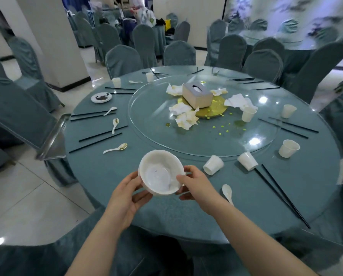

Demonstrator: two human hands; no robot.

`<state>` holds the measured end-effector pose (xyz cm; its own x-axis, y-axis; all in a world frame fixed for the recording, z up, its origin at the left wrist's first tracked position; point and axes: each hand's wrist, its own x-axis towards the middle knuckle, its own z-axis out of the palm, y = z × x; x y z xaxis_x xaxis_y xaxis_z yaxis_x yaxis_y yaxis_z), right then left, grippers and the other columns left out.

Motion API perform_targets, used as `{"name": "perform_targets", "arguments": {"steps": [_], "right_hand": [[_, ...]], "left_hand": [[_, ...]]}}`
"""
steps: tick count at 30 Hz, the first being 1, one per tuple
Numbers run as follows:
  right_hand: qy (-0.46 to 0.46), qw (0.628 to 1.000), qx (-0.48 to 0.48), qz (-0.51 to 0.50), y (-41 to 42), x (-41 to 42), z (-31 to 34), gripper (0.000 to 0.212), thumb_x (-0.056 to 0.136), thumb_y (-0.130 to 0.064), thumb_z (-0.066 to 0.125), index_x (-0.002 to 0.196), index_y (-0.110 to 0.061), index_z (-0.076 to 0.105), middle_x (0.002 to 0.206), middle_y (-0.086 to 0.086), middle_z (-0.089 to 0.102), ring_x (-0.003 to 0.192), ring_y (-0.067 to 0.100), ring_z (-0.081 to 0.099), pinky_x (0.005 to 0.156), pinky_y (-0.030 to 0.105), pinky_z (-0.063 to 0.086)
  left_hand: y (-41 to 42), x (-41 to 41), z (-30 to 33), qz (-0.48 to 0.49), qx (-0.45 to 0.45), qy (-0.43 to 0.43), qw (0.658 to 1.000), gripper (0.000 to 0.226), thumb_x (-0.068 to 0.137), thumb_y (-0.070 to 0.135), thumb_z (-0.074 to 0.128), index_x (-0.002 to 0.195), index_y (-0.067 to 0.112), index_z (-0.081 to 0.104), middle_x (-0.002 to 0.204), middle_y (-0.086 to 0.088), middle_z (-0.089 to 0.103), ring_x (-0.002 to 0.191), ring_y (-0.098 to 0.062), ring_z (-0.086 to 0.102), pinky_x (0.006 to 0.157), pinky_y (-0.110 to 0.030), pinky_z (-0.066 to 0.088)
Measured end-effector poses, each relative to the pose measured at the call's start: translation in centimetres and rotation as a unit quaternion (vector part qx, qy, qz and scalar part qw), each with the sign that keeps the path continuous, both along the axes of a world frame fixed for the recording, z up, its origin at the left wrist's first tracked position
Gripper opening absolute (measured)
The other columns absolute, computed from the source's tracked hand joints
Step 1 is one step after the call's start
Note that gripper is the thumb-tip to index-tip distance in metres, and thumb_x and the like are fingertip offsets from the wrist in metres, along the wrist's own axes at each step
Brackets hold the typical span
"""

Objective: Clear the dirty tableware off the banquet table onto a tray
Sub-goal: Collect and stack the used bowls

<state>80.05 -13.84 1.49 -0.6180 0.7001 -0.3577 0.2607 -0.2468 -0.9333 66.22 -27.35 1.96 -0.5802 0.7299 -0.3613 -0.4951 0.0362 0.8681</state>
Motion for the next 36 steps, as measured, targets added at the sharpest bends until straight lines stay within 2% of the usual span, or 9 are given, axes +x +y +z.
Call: {"name": "perform_targets", "arguments": {"steps": [4,8,10,12,17,20,24,28,36], "right_hand": [[0.004,1.0,0.026,-0.001,-1.6,-0.6,0.4,0.027,0.081,-0.005,0.056,0.105,-0.011,0.064,0.066,0.006,0.062,0.054,0.016,0.06,0.059,0.029,0.055],[0.009,0.999,0.036,0.017,-3.4,-1.4,-0.1,0.019,0.082,-0.007,0.059,0.098,-0.013,0.065,0.067,0.008,0.062,0.056,0.016,0.057,0.058,0.028,0.054],[0.005,0.999,0.025,0.027,-4.4,-2.2,-0.3,0.009,0.092,-0.02,0.057,0.095,-0.016,0.065,0.065,0.007,0.061,0.054,0.016,0.056,0.055,0.026,0.053],[-0.028,0.998,0.035,0.047,-5.6,-3.4,-0.4,0.018,0.098,-0.031,0.049,0.093,-0.021,0.063,0.067,0.004,0.064,0.051,0.015,0.059,0.052,0.025,0.051],[-0.028,0.973,0.065,0.222,-8.5,-7.8,-0.7,0.018,0.096,-0.023,0.049,0.109,-0.021,0.062,0.056,-0.002,0.065,0.046,0.011,0.056,0.046,0.022,0.045],[-0.014,0.95,0.043,0.309,-11.2,-10.3,-1.2,0.022,0.094,-0.016,0.049,0.104,-0.031,0.062,0.056,-0.009,0.064,0.047,0.006,0.057,0.045,0.019,0.045],[0.006,0.912,0.011,0.41,-17.4,-12.8,-1.3,0.018,0.098,-0.027,0.048,0.101,-0.03,0.065,0.063,-0.01,0.065,0.051,0.007,0.058,0.047,0.019,0.046],[0.025,0.873,0.061,0.484,-24.7,-15.8,0.1,0.014,0.096,-0.03,0.052,0.106,-0.028,0.062,0.069,-0.01,0.069,0.053,0.006,0.061,0.048,0.018,0.047],[0.082,0.874,0.134,0.46,-38.1,-22.8,3.0,0.026,0.088,-0.008,0.053,0.084,-0.031,0.066,0.061,-0.011,0.066,0.05,0.002,0.059,0.045,0.02,0.048]], "left_hand": [[-2.0,-0.6,0.8,-0.026,0.036,-0.022,0.999,0.021,0.077,0.037,0.064,0.091,0.026,0.075,0.084,-0.001,0.071,0.071,-0.016,0.068,0.068,-0.032,0.059],[-4.3,-1.5,0.1,-0.028,0.035,-0.001,0.999,0.029,0.087,0.025,0.059,0.116,0.021,0.064,0.095,-0.002,0.073,0.08,-0.019,0.07,0.065,-0.028,0.057],[-5.8,-1.8,-0.3,0.006,0.032,0.003,0.999,0.03,0.09,0.017,0.058,0.12,0.017,0.06,0.095,-0.004,0.074,0.078,-0.018,0.07,0.064,-0.027,0.057],[-7.8,-2.1,-0.6,0.048,0.02,0.009,0.999,0.028,0.09,0.015,0.058,0.119,0.017,0.06,0.096,-0.004,0.073,0.077,-0.016,0.069,0.064,-0.027,0.057],[-14.0,-2.9,-1.2,0.185,-0.005,0.002,0.983,0.019,0.094,0.015,0.055,0.108,0.017,0.067,0.096,-0.001,0.075,0.082,-0.014,0.07,0.063,-0.027,0.058],[-18.3,-2.2,-1.7,0.27,-0.037,-0.005,0.962,0.017,0.093,0.012,0.056,0.103,0.016,0.069,0.096,-0.003,0.075,0.082,-0.014,0.072,0.061,-0.024,0.057],[-25.1,-1.4,-1.5,0.349,-0.072,0.003,0.935,0.019,0.091,0.017,0.059,0.107,0.016,0.07,0.099,-0.003,0.075,0.089,-0.016,0.071,0.065,-0.025,0.057],[-32.4,-1.7,-0.2,0.407,-0.072,0.028,0.91,0.022,0.091,0.022,0.059,0.111,0.017,0.068,0.099,-0.003,0.075,0.088,-0.015,0.071,0.064,-0.022,0.056],[-45.9,-6.8,1.8,0.396,-0.096,0.081,0.909,0.011,0.09,0.024,0.062,0.098,0.023,0.07,0.087,0.001,0.075,0.076,-0.012,0.071,0.06,-0.022,0.055]]}}
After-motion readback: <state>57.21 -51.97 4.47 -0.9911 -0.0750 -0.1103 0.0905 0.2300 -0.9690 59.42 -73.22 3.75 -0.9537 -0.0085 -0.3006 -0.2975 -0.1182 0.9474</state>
